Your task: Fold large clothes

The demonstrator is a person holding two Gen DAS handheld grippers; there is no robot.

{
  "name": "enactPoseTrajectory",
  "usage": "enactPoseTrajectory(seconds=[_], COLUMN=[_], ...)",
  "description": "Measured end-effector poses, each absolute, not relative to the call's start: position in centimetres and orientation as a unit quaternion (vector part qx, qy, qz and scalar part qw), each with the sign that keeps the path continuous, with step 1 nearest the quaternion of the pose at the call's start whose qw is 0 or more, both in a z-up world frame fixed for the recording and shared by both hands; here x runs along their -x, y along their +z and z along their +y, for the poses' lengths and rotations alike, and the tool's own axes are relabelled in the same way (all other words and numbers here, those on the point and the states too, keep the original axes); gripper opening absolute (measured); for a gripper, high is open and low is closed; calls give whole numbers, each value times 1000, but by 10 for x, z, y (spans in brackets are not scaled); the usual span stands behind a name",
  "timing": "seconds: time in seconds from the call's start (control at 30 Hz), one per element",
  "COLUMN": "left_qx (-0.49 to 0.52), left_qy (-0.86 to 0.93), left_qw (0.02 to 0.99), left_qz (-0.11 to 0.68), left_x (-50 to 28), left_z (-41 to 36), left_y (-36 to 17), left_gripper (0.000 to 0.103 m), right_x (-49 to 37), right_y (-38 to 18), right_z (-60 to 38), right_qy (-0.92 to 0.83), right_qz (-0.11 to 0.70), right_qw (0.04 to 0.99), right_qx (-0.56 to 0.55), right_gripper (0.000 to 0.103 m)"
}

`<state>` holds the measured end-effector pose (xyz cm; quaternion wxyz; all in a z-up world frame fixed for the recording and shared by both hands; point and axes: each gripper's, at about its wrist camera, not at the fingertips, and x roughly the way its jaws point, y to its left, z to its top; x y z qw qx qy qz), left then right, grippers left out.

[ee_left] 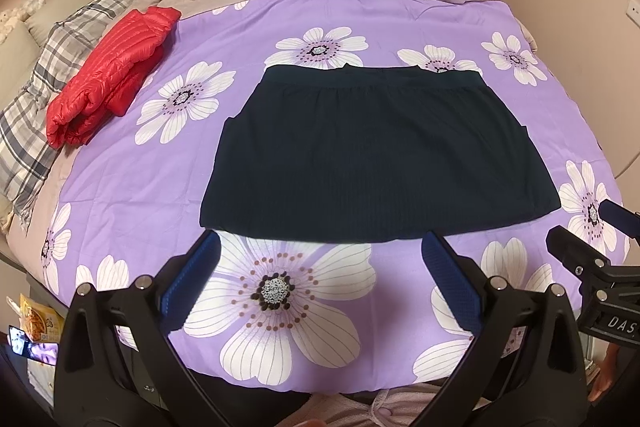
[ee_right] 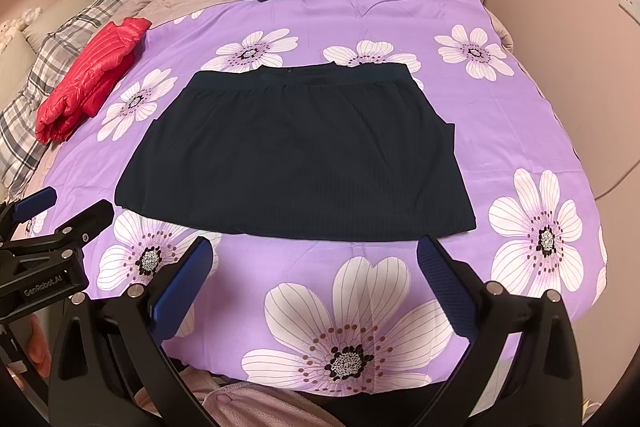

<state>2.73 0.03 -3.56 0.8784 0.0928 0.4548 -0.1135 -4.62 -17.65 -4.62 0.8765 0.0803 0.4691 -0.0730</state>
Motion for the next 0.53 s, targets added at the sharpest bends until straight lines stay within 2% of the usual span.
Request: enactPoseTrajectory(seconds=[0.53], left_qx=[-92], left_qy=[-105], left_qw=[878], left_qz=[459], left_x=[-27], left_z=[-1], left_y=[-36], left_gripper=[101], right_x=[47], right_y=[-45], right_z=[-177], right_qy=[-73], right_qz=[468], right_qw=[877], right_qx=[-84], right_gripper=[102])
